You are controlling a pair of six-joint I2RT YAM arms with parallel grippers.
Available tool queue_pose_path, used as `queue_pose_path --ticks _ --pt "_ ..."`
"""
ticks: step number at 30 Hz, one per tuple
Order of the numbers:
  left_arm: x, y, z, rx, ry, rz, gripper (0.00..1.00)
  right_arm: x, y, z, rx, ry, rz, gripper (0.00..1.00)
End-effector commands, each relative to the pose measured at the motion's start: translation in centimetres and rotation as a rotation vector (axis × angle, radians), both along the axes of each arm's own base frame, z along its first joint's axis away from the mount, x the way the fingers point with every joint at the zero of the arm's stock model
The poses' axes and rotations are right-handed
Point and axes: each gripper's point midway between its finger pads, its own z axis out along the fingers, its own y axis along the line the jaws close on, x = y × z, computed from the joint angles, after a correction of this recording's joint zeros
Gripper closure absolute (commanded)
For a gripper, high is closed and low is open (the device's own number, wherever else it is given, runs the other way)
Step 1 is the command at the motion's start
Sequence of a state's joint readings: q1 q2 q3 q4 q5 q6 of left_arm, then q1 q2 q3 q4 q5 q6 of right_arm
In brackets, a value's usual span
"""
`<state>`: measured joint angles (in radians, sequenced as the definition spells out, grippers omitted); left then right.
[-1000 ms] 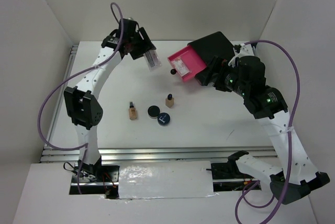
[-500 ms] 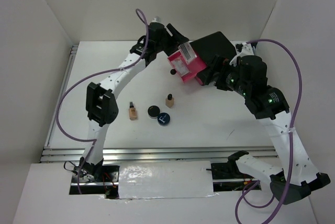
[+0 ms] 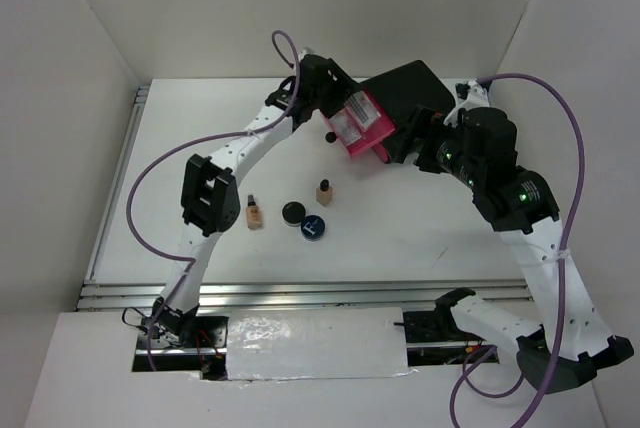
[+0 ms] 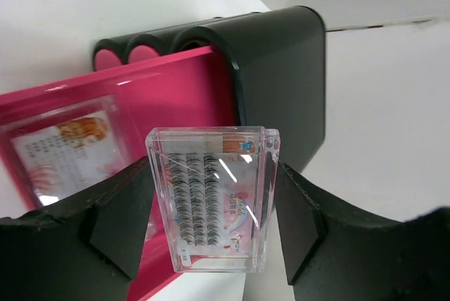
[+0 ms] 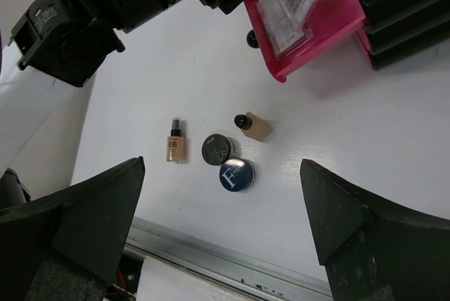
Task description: Organize the makeup
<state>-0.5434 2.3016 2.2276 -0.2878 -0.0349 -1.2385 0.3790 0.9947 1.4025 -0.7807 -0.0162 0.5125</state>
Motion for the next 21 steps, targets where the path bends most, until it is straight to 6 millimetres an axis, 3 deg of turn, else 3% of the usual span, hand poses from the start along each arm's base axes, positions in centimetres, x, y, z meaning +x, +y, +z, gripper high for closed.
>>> queue_pose_path --ticks 1,2,4,5,12,14,15,17,18,19,21 --pt "0.5 -0.8 3.8 -0.038 -0.082 0.018 0.27 -0.3 -0.6 1.9 -0.015 -0.061 -0.005 0.0" --pt "0.5 -0.9 3.9 -0.037 -0.088 0.014 0.15 -0.3 -0.6 1.8 -0.018 -0.059 -0.005 0.0" --pt "0.4 -0.8 4.3 -0.039 -0.096 0.013 0.1 -0.2 -0.7 1.8 -0.023 -0.059 -0.006 0.0" --pt "0.5 -0.7 5.3 -0.046 -0.126 0.015 0.01 -0.1 -0.7 1.8 -0.024 -0.059 -0.006 0.0" --pt "0.2 0.4 6.2 -0.012 -0.138 0.04 0.01 0.3 -0.6 1.5 -0.046 -0.06 0.005 0.0" --pt "-0.2 1.2 7.1 0.027 -0.155 0.05 0.01 0.8 0.1 0.5 -0.06 -0.041 0.04 0.0" --pt "-0.4 2.2 6.8 0.07 -0.14 0.078 0.01 1.1 0.2 -0.1 -0.079 -0.031 0.053 0.0" --pt "-0.9 4.1 7.9 0.13 -0.152 0.104 0.01 2.2 1.3 -2.2 -0.112 0.031 0.098 0.02" --pt "-1.4 5.8 7.0 0.192 -0.106 0.144 0.01 2.5 1.6 -2.9 -0.133 0.052 0.11 0.04" --pt "-1.7 7.7 8.0 0.21 -0.101 0.18 0.01 2.9 1.8 -3.2 -0.143 0.066 0.116 0.06" --pt "-2.3 10.5 5.4 0.277 -0.022 0.226 0.01 3.7 2.6 -4.7 -0.159 0.121 0.134 0.07"
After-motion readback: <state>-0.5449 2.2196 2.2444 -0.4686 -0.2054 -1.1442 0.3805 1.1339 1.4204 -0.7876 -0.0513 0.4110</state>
